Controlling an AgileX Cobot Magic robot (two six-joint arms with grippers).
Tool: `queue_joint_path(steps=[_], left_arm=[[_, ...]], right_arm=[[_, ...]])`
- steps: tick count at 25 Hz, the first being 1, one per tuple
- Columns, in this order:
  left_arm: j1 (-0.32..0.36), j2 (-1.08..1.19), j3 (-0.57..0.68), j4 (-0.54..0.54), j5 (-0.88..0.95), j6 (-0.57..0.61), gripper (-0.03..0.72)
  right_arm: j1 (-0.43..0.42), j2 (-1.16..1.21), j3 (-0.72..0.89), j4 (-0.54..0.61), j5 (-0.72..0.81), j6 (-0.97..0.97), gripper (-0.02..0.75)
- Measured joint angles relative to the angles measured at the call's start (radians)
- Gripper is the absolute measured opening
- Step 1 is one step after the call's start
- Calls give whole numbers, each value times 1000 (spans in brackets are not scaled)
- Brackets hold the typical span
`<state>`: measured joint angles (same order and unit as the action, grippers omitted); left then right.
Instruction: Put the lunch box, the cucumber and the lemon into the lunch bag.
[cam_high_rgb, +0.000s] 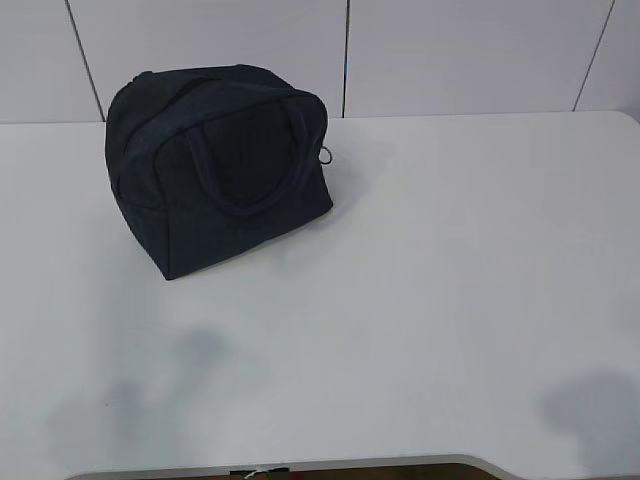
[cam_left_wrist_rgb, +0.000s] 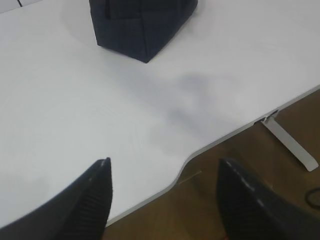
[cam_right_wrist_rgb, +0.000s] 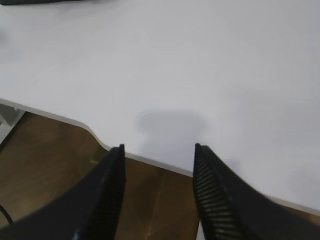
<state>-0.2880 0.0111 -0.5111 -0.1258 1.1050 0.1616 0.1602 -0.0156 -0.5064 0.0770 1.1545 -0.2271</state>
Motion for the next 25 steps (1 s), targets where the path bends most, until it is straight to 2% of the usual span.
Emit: queue_joint_path(steps=[22, 25], left_arm=[[1, 0, 5, -12, 6, 0, 456], [22, 0, 5, -16, 6, 0, 456]], right_arm=[[0, 0, 0, -8, -1, 6, 368], [-9, 0, 0, -8, -1, 6, 368]])
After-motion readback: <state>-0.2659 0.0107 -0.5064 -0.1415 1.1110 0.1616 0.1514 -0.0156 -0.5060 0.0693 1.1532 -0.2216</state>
